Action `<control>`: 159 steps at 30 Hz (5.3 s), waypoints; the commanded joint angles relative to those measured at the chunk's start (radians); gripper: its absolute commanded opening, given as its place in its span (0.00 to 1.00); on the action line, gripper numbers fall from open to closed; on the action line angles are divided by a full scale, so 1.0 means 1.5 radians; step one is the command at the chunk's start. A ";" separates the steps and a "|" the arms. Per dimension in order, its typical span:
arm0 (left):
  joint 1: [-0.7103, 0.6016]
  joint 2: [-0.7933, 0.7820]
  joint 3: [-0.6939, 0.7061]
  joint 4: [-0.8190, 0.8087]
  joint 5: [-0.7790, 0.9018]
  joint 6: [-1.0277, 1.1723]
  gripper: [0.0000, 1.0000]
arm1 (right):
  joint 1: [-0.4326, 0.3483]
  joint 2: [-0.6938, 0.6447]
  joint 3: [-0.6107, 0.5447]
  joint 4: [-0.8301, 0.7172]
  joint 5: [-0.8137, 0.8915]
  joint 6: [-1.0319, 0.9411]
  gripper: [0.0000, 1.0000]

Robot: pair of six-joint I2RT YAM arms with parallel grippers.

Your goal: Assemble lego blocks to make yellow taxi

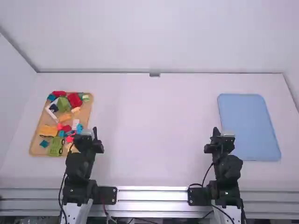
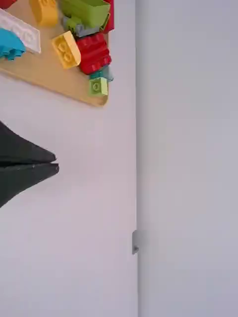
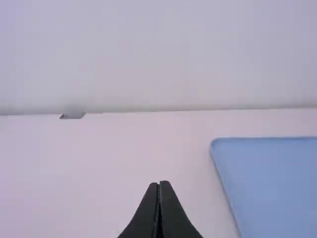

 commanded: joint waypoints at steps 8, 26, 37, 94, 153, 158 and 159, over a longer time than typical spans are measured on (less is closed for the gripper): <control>0.000 0.011 0.010 0.004 -0.002 0.003 0.03 | 0.000 0.012 0.008 0.006 -0.003 0.000 0.03; 0.005 0.204 0.200 -0.055 -0.024 0.061 0.26 | 0.023 0.188 0.150 0.024 0.002 -0.011 0.26; 0.007 0.395 0.364 -0.085 -0.046 0.104 0.47 | 0.069 0.366 0.299 0.009 0.008 -0.100 0.47; 0.421 1.287 1.179 -0.705 -0.043 -0.285 0.99 | 0.201 0.783 0.628 0.073 0.016 -0.174 0.98; 0.525 1.341 0.911 -0.458 -0.011 -0.404 0.96 | 0.201 0.785 0.628 0.059 0.016 -0.173 0.98; 0.525 1.341 0.877 -0.418 -0.003 -0.411 0.95 | 0.201 0.785 0.628 0.057 0.016 -0.174 0.99; 0.525 1.341 0.868 -0.408 -0.009 -0.416 0.95 | 0.201 0.785 0.628 0.057 0.016 -0.174 0.98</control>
